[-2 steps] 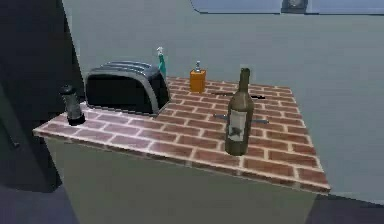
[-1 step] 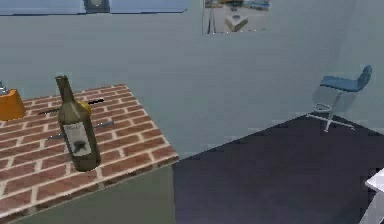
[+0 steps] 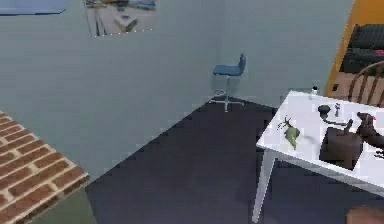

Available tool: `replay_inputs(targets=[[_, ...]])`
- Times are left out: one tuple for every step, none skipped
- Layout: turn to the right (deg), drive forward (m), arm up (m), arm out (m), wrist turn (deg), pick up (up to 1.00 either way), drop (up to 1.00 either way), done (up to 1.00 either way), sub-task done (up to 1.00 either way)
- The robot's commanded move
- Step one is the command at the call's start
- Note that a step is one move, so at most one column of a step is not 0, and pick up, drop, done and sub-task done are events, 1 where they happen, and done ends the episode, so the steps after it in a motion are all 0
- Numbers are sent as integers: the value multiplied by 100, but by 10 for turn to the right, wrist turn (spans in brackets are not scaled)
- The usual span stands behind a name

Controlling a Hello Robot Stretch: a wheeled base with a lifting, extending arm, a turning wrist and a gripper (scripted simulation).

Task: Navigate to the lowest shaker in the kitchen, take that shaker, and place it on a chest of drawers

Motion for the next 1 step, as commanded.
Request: replay_inputs(targets=[[0, 100, 0, 0, 0, 0, 0, 0, 0]])
